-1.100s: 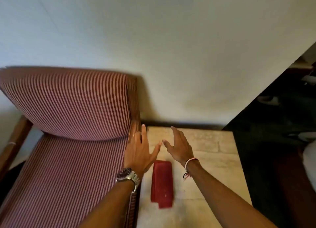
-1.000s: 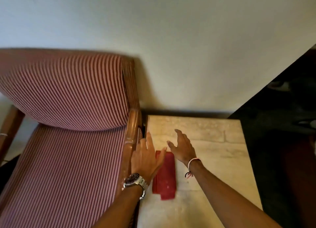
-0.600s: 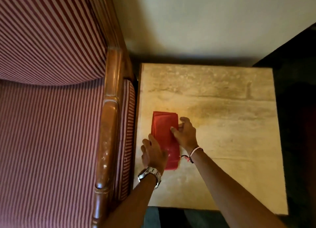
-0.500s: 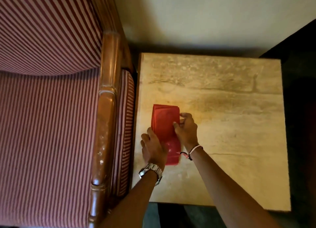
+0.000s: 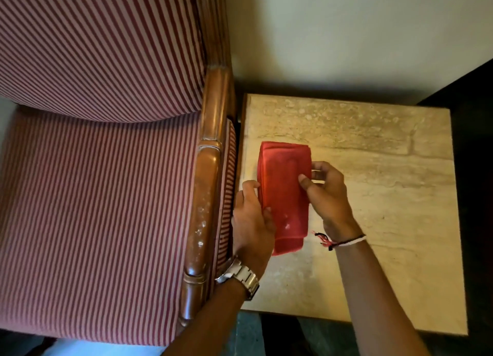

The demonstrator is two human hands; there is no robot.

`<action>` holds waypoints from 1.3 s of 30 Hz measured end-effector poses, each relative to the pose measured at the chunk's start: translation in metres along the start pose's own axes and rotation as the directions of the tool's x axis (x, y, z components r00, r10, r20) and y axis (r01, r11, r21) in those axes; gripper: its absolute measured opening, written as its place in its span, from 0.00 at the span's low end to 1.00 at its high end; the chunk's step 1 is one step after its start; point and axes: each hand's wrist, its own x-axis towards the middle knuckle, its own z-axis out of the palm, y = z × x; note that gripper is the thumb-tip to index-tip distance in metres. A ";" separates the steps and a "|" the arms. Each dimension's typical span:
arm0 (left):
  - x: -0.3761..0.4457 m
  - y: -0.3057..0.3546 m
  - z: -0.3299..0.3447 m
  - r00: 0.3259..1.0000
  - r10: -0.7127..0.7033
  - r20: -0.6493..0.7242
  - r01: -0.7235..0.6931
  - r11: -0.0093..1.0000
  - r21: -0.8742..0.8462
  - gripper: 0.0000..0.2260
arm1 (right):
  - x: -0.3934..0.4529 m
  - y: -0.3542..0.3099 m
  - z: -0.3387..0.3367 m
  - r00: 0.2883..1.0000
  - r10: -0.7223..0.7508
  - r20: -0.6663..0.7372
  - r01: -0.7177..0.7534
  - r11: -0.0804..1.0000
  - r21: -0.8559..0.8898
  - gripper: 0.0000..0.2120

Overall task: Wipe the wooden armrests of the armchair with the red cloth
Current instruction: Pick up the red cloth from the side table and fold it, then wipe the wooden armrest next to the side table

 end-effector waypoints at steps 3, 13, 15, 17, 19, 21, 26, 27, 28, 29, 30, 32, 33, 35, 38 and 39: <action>-0.013 0.005 -0.021 0.999 0.047 0.022 -0.045 0.996 -0.082 0.18 | -0.014 -0.010 -0.018 0.997 -0.023 0.074 0.018 0.998 0.066 0.10; -0.069 -0.056 -0.030 0.978 -0.176 0.109 0.179 0.984 -0.015 0.13 | -0.071 0.032 0.003 0.973 0.071 0.219 -0.018 0.972 -0.234 0.16; -0.085 -0.063 -0.009 0.978 -0.149 0.146 0.150 0.989 0.005 0.11 | -0.090 0.049 -0.010 0.993 0.009 0.116 0.031 0.940 -0.341 0.23; -0.103 -0.072 0.007 0.983 -0.106 0.153 0.101 0.994 0.038 0.11 | -0.112 0.065 -0.029 0.989 -0.144 -0.016 0.119 0.869 -0.480 0.26; -0.117 -0.087 0.022 0.989 -0.045 0.141 0.027 0.992 0.124 0.13 | -0.130 0.083 -0.041 0.953 -0.291 -0.080 0.197 0.801 -0.565 0.23; -0.124 -0.108 0.036 0.986 0.006 0.165 -0.052 0.959 0.279 0.17 | -0.148 0.105 -0.045 0.940 -0.342 0.000 0.267 0.733 -0.625 0.23; -0.166 -0.184 0.090 0.905 -0.106 0.412 -0.210 0.732 0.648 0.27 | -0.186 0.195 -0.068 0.941 -0.089 0.327 0.326 0.503 -0.801 0.31; -0.183 -0.199 0.099 0.881 -0.131 0.454 -0.234 0.714 0.659 0.28 | -0.193 0.212 -0.076 0.940 -0.064 0.334 0.322 0.490 -0.810 0.32; -0.200 -0.214 0.108 0.859 -0.147 0.491 -0.255 0.708 0.658 0.28 | -0.197 0.228 -0.082 0.941 -0.045 0.335 0.312 0.503 -0.806 0.33; -0.220 -0.229 0.118 0.849 -0.150 0.507 -0.269 0.704 0.658 0.28 | -0.199 0.245 -0.085 0.941 -0.022 0.338 0.298 0.528 -0.795 0.32; -0.236 -0.244 0.126 0.846 -0.152 0.511 -0.278 0.693 0.665 0.28 | -0.193 0.260 -0.084 0.938 -0.016 0.345 0.296 0.551 -0.780 0.31; -0.278 -0.277 0.141 0.833 -0.209 0.512 -0.256 0.676 0.692 0.28 | -0.172 0.299 -0.074 0.933 0.054 0.355 0.252 0.607 -0.754 0.29; -0.290 -0.287 0.141 0.834 -0.216 0.507 -0.251 0.670 0.698 0.28 | -0.156 0.307 -0.064 0.931 0.086 0.355 0.232 0.613 -0.755 0.29; -0.328 -0.314 0.148 0.820 -0.258 0.511 -0.236 0.660 0.713 0.28 | -0.145 0.348 -0.048 0.918 0.158 0.365 0.208 0.591 -0.779 0.29; -0.379 -0.343 0.158 0.780 -0.317 0.540 -0.241 0.644 0.726 0.28 | -0.205 0.404 -0.056 0.897 0.238 0.373 0.159 0.614 -0.773 0.29; -0.401 -0.356 0.161 0.757 -0.337 0.559 -0.247 0.644 0.724 0.28 | -0.248 0.417 -0.067 0.888 0.278 0.368 0.127 0.619 -0.775 0.29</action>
